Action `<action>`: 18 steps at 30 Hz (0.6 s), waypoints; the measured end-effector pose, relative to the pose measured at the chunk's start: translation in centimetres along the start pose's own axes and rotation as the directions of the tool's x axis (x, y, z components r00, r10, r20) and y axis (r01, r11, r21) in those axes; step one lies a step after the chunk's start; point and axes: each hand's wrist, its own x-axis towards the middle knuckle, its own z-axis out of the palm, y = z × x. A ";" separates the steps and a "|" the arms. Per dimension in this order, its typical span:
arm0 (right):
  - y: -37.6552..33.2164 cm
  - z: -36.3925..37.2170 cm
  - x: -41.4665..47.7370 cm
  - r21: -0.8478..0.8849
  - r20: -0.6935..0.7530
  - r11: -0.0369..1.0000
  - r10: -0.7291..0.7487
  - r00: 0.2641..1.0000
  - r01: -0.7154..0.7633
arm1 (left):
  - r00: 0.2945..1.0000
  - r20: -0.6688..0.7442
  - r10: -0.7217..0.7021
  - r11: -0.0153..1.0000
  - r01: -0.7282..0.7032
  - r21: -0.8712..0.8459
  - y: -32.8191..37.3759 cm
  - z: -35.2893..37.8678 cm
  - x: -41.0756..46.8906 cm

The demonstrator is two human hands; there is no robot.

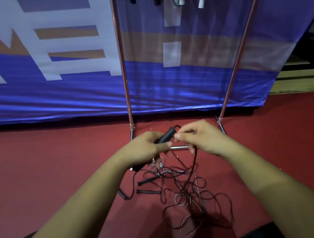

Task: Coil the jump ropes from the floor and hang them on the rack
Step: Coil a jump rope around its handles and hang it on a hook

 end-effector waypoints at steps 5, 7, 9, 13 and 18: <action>3.3 -1.3 0.5 -0.173 0.146 0.980 0.126 0.981 -0.100 | 0.972 -0.236 -0.008 0.912 -0.089 -0.400 0.4 -0.9 0.6; 5.0 -1.8 0.6 -0.307 0.168 0.940 0.208 0.963 -0.149 | 0.937 -0.344 -0.054 0.810 -0.160 -0.564 0.4 -1.9 0.7; 6.4 -2.1 0.8 -0.378 0.158 0.904 0.276 0.948 -0.200 | 0.904 -0.411 -0.121 0.761 -0.181 -0.622 0.0 -2.9 0.8; 6.7 -1.7 1.3 -0.238 0.015 0.953 0.195 0.981 -0.185 | 0.790 -0.579 -0.203 0.948 0.010 -0.319 -1.7 -3.6 1.0; 2.9 -0.8 0.7 -0.242 -0.002 0.970 0.030 1.000 -0.029 | 0.920 -0.384 -0.072 0.925 -0.082 -0.371 -0.5 -1.5 0.8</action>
